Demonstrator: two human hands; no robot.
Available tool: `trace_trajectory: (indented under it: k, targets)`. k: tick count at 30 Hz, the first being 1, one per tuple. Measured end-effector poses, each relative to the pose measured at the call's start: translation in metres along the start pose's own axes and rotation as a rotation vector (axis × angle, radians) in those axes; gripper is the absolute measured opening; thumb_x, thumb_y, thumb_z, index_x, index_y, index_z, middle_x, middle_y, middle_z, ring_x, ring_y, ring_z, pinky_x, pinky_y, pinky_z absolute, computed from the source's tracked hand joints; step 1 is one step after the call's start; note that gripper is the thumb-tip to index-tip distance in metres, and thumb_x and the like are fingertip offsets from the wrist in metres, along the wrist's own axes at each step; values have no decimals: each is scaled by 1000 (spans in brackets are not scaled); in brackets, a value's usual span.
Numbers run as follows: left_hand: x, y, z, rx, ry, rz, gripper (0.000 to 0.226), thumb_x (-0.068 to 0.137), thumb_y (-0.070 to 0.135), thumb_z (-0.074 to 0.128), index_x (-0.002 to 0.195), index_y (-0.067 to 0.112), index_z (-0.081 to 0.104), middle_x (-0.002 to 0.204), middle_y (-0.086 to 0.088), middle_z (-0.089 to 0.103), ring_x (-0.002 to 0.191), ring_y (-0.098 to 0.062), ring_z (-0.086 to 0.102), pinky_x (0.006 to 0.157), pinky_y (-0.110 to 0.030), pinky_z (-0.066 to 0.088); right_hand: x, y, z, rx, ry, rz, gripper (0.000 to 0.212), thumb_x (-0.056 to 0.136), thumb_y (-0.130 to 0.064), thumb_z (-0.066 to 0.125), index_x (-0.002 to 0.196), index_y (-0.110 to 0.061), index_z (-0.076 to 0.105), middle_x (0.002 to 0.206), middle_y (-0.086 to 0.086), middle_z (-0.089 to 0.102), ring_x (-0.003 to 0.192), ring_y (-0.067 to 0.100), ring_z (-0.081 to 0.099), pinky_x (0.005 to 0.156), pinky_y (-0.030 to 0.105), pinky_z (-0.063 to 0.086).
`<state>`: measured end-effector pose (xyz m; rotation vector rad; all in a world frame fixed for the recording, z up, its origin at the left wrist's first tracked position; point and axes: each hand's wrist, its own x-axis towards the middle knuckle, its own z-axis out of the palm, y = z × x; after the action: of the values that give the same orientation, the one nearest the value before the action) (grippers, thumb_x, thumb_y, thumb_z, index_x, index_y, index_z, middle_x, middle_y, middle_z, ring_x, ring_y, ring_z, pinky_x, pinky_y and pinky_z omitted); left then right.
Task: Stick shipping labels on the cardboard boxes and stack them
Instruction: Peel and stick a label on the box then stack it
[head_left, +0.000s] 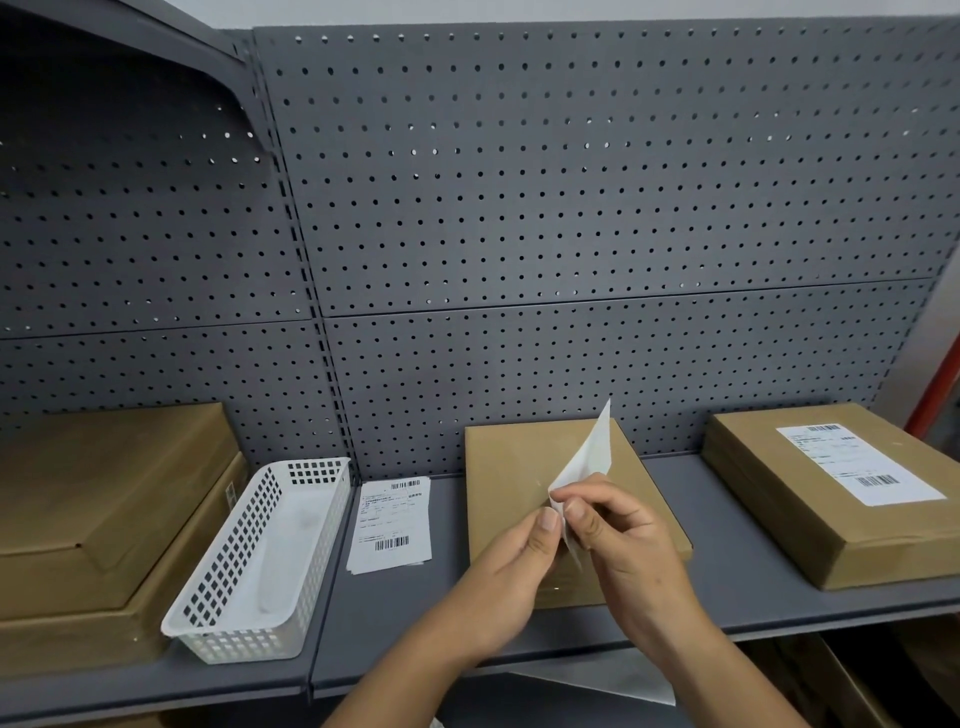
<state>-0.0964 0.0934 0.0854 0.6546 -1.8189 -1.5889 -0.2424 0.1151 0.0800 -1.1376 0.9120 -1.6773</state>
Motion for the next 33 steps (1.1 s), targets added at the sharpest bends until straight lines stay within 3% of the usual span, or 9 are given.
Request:
trace_trajectory:
  k: [5,15,22,28,33]
  targets:
    - [1,0,0,12,-5,-1,51,107,57,34,152,36,47,158,15,48,152,-4,33,129,-47,20,0,-1,0,34,10,13,53,64,-54,91,89,-9,79,85,3,65,82,12,63,75,20,52]
    - [5,-2,-1,4,11,10,44,103,61,37,142,51,54,153,23,51,149,0,37,128,-46,23,0,0,2,-8,19,8,55,70,-57,85,94,-8,76,92,7,64,90,16,63,82,26,53]
    - [4,-3,-3,9,17,-5,44,106,55,34,145,44,53,153,21,52,148,0,38,128,-45,23,0,-1,5,27,2,35,58,69,-55,87,94,-4,74,92,10,64,86,13,64,79,23,54]
    - [5,-6,-3,31,48,-37,48,107,54,33,148,38,51,153,21,52,148,2,38,128,-45,24,-1,-1,6,23,-3,46,51,72,-50,86,88,-4,72,87,7,59,82,15,58,80,29,47]
    - [6,-8,-5,46,59,-38,49,107,54,33,149,37,51,153,21,52,148,1,38,127,-45,25,0,-2,10,31,-7,59,28,77,-38,81,79,-12,71,81,6,55,72,11,54,70,20,48]
